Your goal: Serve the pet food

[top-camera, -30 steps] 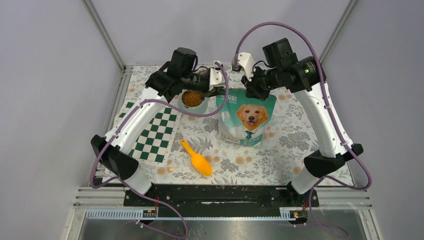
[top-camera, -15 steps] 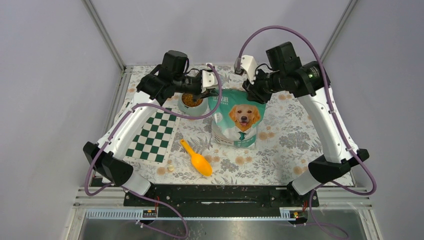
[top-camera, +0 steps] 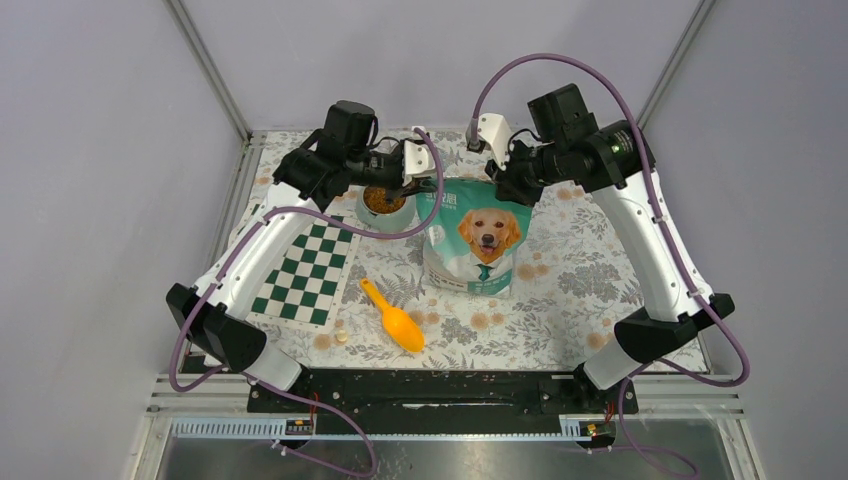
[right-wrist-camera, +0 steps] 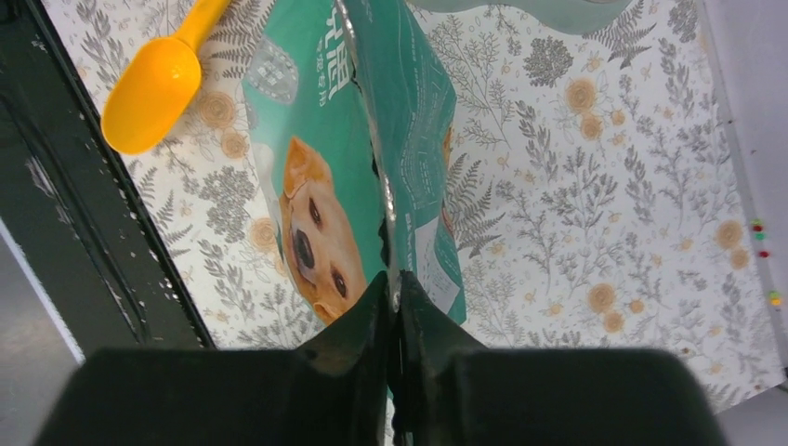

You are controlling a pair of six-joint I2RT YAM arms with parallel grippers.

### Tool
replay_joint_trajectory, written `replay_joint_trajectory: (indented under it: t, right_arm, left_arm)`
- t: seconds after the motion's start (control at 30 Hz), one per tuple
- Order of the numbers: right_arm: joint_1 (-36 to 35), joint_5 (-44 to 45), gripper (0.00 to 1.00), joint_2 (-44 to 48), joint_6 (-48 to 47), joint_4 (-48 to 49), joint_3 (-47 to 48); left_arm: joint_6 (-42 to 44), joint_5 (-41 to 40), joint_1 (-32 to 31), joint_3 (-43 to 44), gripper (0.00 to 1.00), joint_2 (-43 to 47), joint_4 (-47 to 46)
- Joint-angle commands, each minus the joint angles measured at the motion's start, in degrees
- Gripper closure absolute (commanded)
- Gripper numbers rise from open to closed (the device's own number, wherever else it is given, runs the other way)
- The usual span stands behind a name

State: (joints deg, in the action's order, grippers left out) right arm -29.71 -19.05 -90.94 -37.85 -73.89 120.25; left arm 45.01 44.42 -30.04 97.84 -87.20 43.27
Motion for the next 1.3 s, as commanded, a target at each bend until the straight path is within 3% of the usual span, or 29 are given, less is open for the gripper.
replay_joint_trajectory:
  t: [0.0,0.07,0.17,0.5,0.6,0.63,0.7,0.77,0.83,0.9,0.97,1.13,1.27]
  right_arm:
    - [0.19,-2.49,0.79,-0.21,1.3,1.17,4.15]
    - [0.1,-4.65,0.69,-0.97,3.04,2.45,4.87]
    - [-0.16,-7.28,0.63,-3.11,5.35,4.12,6.63]
    - [-3.32,-11.88,0.61,-9.92,9.05,9.14,11.23]
    - [-3.96,-11.53,0.64,-10.89,10.66,10.68,11.64]
    - [-4.03,-10.77,0.7,-11.0,11.09,10.95,11.59]
    - [-4.08,-8.36,0.91,-10.66,11.71,10.9,11.34]
    - [-4.11,-5.74,0.99,-9.36,11.02,10.43,10.38]
    - [-4.12,-2.68,0.99,-7.36,9.89,9.84,8.79]
    - [-4.12,0.21,0.88,-5.74,8.47,8.81,7.52]
    - [-4.12,3.55,0.84,-4.46,6.97,7.48,6.83]
    - [-3.98,10.01,0.83,-2.16,5.06,6.15,4.6]
    - [-3.36,12.7,0.89,-1.03,4.5,6.05,3.11]
  left_arm:
    - [0.78,1.79,0.98,1.3,1.0,3.92,-7.53]
    - [-0.09,3.05,1.0,1.09,1.0,3.99,-8.39]
    - [-1.12,4.33,0.87,0.93,1.0,3.8,-9.32]
    - [0.03,4.68,0.96,-0.44,1.0,4.69,-10.42]
    - [-0.27,4.58,1.27,-1.67,1.0,5.87,-11.9]
    - [-0.34,4.76,1.6,-1.88,1.0,6.04,-11.99]
    - [-0.37,4.97,2.36,-2.01,1.0,6.39,-11.77]
    - [-0.42,5.27,3.29,-2.27,1.0,6.82,-11.56]
    - [-0.16,5.72,4.32,-2.46,1.0,7.17,-11.2]
    - [0.41,6.04,5.23,-2.27,1.0,7.38,-10.27]
    - [1.03,6.66,6.23,-2.09,1.0,7.45,-9.42]
    - [1.82,7.76,8.13,-2.2,1.0,7.8,-8.66]
    - [2.0,8.2,8.7,-2.31,1.0,7.93,-8.55]
